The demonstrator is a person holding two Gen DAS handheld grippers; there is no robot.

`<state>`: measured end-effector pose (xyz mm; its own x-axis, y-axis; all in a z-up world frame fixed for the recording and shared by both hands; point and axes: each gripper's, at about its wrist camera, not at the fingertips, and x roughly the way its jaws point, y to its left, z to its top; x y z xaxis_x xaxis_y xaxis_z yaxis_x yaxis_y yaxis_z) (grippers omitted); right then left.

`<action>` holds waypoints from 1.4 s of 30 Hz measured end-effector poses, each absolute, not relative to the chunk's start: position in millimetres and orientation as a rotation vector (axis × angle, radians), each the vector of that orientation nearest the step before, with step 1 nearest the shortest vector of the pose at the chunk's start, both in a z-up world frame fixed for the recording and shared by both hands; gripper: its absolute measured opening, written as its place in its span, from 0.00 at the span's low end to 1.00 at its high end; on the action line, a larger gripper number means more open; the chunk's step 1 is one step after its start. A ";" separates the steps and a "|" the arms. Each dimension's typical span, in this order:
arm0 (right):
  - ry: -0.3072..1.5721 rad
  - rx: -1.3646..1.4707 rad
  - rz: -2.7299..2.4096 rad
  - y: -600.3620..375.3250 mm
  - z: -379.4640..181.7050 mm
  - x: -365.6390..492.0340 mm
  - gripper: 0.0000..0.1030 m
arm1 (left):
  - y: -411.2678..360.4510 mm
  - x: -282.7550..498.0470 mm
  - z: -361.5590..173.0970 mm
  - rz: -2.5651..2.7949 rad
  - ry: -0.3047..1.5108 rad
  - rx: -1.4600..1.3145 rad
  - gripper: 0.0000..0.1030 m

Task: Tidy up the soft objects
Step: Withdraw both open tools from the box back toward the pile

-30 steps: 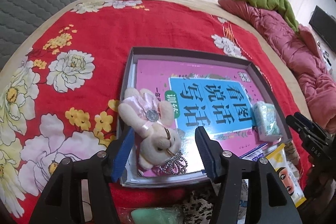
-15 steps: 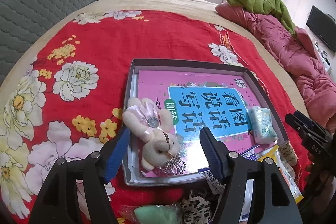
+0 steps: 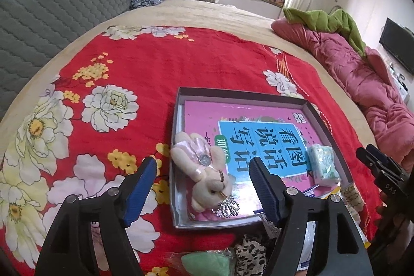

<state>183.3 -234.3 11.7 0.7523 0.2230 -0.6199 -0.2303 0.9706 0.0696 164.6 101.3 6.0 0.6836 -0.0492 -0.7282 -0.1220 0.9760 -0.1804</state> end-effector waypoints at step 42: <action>0.607 0.005 0.309 -245.0 51.8 101.6 0.68 | 51.6 75.5 29.8 -0.018 0.758 -0.221 0.74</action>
